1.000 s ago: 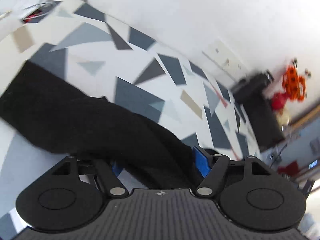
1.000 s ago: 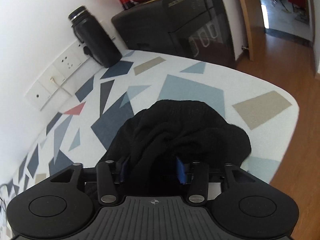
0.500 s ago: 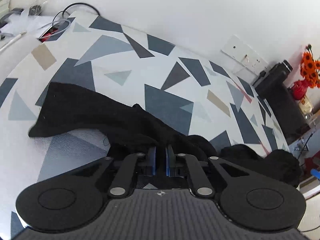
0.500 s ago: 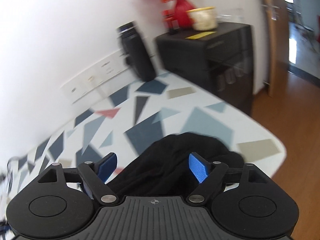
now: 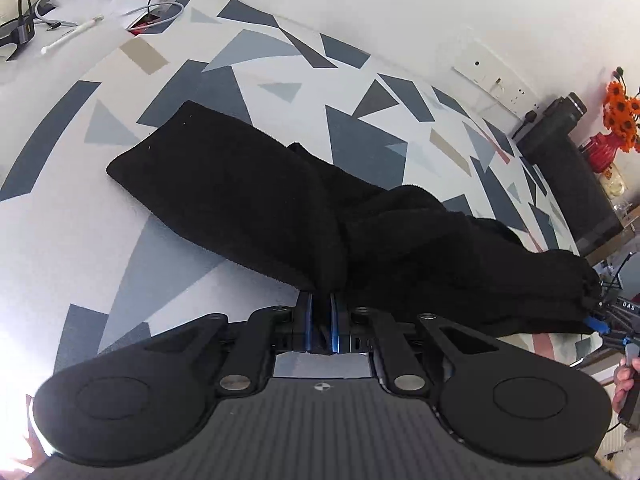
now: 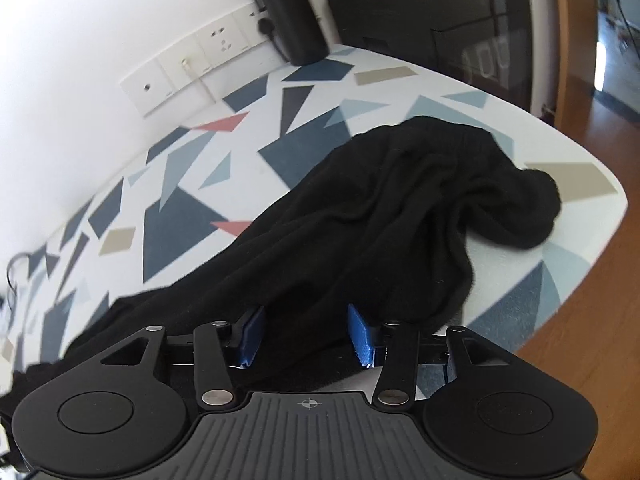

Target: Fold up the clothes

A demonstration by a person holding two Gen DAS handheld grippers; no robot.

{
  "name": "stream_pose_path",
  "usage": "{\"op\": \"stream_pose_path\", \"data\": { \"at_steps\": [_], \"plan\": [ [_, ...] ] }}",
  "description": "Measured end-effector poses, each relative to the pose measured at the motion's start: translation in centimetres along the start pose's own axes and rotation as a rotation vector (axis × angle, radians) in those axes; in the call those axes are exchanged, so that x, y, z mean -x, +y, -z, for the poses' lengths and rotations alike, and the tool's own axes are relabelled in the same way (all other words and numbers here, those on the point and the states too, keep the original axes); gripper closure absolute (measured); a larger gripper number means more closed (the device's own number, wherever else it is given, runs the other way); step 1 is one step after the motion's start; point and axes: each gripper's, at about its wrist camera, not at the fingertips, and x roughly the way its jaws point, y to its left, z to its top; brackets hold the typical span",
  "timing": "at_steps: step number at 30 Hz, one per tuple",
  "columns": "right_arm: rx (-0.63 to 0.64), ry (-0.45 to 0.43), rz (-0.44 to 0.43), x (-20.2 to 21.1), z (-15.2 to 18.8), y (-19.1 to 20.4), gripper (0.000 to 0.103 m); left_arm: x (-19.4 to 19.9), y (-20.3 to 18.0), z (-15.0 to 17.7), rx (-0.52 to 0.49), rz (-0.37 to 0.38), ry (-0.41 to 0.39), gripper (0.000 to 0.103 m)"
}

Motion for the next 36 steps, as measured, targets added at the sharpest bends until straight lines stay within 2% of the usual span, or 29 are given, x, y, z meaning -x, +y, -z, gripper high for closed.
{"op": "stream_pose_path", "data": {
  "at_steps": [8,10,13,18,19,20,21,26,30,34,36],
  "plan": [
    [-0.199,-0.082,0.075,2.8,-0.5,-5.7,0.056,1.0,-0.2,-1.8,0.025,0.028,-0.054,0.094],
    [-0.263,-0.102,0.068,3.0,-0.4,-7.0,0.059,0.9,-0.5,-2.2,0.016,0.021,-0.057,0.094],
    [-0.313,-0.141,0.012,3.1,-0.5,-8.0,0.06,0.9,-0.8,-2.7,0.013,0.019,-0.06,0.094],
    [-0.247,-0.103,-0.072,1.0,-1.7,-6.4,0.068,0.9,-1.3,-3.0,-0.018,0.02,-0.058,0.094],
    [-0.24,-0.098,-0.078,0.5,-2.1,-6.0,0.073,0.9,-1.2,-3.0,-0.02,0.015,-0.058,0.094],
    [-0.233,-0.094,-0.084,0.0,-2.5,-5.6,0.095,0.9,-1.1,-3.0,-0.023,0.01,-0.057,0.094],
    [-0.221,-0.104,-0.091,-0.2,-2.9,-5.0,0.1,0.9,-1.0,-2.9,-0.019,0.008,-0.059,0.094],
    [-0.148,-0.214,-0.199,0.0,-6.1,-1.7,0.1,0.4,0.0,-1.7,0.013,-0.023,-0.039,0.094],
    [-0.168,-0.261,-0.258,-1.5,-10.3,0.6,0.1,0.3,0.4,-1.2,0.034,-0.02,-0.029,0.094],
    [-0.073,-0.261,-0.243,-3.6,-13.1,3.7,0.1,0.4,-0.2,-1.9,0.017,-0.012,-0.052,0.094],
    [-0.063,-0.228,-0.244,-5.1,-14.0,4.5,0.099,0.4,-0.7,-2.7,-0.001,-0.013,-0.074,0.094]
  ]
}}
